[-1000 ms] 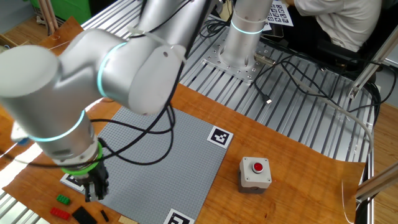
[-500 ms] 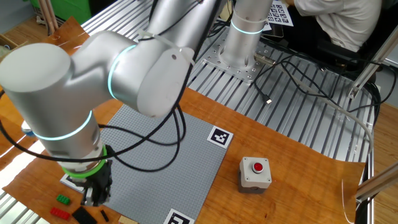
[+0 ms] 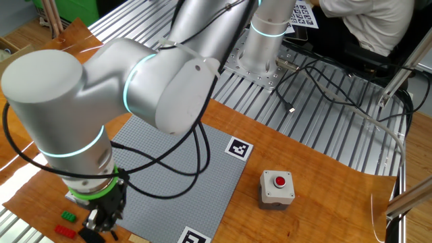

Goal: Build with small Lego blocks

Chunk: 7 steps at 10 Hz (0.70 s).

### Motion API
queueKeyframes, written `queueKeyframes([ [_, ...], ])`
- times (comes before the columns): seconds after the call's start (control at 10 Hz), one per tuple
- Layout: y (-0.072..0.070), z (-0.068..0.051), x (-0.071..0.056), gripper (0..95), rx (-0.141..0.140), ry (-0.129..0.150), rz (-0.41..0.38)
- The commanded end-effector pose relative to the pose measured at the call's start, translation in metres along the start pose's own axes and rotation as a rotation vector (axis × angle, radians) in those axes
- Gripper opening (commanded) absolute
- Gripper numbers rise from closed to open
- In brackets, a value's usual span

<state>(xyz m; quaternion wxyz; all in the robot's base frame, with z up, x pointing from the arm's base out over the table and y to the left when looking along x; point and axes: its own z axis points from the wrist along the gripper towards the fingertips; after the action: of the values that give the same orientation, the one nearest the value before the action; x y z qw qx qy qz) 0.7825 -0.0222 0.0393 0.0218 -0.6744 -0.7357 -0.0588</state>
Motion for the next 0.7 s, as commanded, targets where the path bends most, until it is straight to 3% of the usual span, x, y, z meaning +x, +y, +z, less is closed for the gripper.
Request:
queueKeyframes([
  [0.1,0.014,0.000,0.007,19.0,-0.006,0.004,0.088],
  [0.4,0.019,0.003,0.014,19.0,-0.022,0.011,0.097],
  [0.7,0.019,0.006,0.030,19.0,-0.022,0.009,0.075],
])
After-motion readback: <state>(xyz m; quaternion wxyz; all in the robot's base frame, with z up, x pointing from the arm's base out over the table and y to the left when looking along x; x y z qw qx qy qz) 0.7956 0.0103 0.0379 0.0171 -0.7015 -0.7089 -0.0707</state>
